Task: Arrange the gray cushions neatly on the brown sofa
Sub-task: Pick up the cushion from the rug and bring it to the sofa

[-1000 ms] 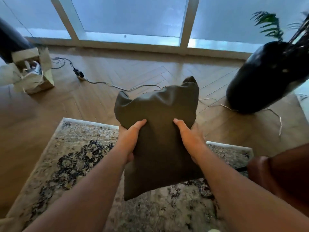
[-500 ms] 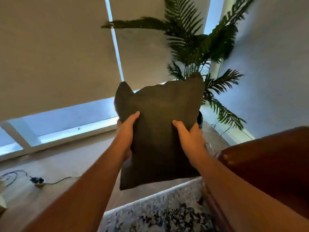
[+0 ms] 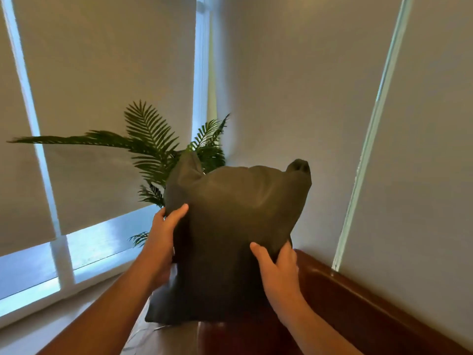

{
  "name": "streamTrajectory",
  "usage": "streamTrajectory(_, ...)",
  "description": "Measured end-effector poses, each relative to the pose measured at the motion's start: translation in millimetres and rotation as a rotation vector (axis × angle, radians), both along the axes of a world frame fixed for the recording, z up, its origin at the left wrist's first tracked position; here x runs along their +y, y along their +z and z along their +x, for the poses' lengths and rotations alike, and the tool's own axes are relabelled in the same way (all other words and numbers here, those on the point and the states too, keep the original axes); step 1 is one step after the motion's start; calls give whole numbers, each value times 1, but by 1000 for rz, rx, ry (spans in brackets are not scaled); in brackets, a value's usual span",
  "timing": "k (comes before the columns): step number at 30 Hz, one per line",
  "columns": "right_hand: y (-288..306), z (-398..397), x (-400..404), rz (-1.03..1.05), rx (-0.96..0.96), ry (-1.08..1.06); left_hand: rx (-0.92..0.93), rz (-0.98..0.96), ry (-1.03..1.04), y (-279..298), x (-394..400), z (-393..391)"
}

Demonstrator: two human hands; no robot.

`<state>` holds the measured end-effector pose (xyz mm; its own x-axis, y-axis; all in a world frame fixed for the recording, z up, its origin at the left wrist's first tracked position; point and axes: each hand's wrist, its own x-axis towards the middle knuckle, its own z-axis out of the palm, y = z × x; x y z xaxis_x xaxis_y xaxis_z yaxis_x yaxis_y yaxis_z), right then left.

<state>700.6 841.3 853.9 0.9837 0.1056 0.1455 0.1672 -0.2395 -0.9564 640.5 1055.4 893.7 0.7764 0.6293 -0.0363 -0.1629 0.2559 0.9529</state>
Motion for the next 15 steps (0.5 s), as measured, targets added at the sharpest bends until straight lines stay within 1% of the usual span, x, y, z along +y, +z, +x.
streamTrajectory(4,22,20,-80,20,-50,-57,-47,7,-92,18,-76,45)
streamTrajectory(7,25,41,-128,53,-55,-130,-65,5,-143,24,-119,84)
streamTrajectory(8,25,47,-143,103,-29,-175,-61,4,-162,23,-130,97)
streamTrajectory(11,19,71,-184,356,92,-304,9,44,-264,10,-162,140)
streamTrajectory(13,8,88,-200,424,164,-392,92,114,-352,-3,-177,172)
streamTrajectory(15,-5,98,-208,467,189,-472,139,162,-407,-14,-191,200)
